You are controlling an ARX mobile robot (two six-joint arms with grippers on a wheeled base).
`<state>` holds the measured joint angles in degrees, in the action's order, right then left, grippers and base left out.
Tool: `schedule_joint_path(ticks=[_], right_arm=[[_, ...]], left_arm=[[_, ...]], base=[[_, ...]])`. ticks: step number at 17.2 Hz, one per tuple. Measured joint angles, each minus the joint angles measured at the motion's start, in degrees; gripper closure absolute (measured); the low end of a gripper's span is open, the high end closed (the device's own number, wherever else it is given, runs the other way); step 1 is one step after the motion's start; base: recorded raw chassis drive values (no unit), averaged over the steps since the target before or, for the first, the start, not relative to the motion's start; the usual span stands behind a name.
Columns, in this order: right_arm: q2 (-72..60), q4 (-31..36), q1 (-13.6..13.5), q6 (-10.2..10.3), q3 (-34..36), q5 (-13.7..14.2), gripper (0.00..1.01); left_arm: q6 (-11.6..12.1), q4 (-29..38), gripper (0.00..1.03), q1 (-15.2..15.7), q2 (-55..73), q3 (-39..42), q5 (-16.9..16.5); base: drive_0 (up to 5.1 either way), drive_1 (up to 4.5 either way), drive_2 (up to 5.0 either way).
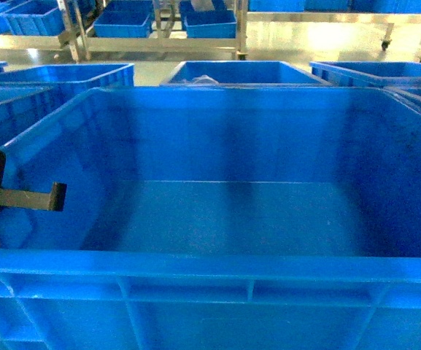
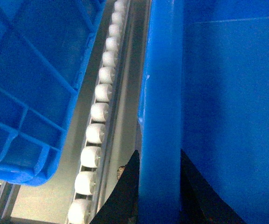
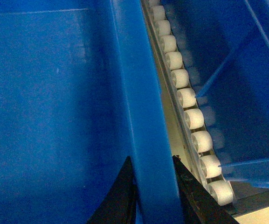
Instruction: Place box next to blue box on left shelf
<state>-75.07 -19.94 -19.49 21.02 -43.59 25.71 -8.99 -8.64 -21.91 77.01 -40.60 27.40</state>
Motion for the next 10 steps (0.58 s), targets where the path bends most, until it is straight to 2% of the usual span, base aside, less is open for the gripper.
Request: schedule_joint_path(ticks=[1, 2, 3, 4, 6, 10], right_arm=[[0.0, 0.07, 0.0, 0.22, 0.0, 0.11, 0.86], [0.15, 0.15, -0.02, 0.61, -0.15, 0.24, 0.86], [0.5, 1.14, -1.11, 2.05, -0.15, 1.92, 0.78], [0.55, 2.27, -1.73, 3.37, -0.37, 4.15, 0.73], [1.01, 2.64, -1.81, 5.22, -2.01, 4.79, 0.57], [2.36, 5.66, -1.36, 5.88, -2.05, 5.14, 0.42]], left_arm=[[0.13, 0.59, 0.88, 0.0, 0.09, 0.02, 0.04], [0.02, 1.44, 0.78, -0.15, 0.28, 0.11, 1.97], [0.0, 3.28, 0.71, -1.29, 0.66, 0.11, 5.33], [0.0, 5.11, 0.63, -1.7, 0.42, -0.22, 5.86], [-0.04, 6.97, 0.49, -1.88, -0.72, -1.16, 5.86], [0.02, 8.52, 0.34, -1.88, -1.11, -1.18, 5.86]], base=[[0.0, 0.0, 0.0], [0.0, 0.0, 0.0], [0.0, 0.0, 0.0], [0.0, 0.0, 0.0], [0.0, 0.0, 0.0], [0.0, 0.0, 0.0]])
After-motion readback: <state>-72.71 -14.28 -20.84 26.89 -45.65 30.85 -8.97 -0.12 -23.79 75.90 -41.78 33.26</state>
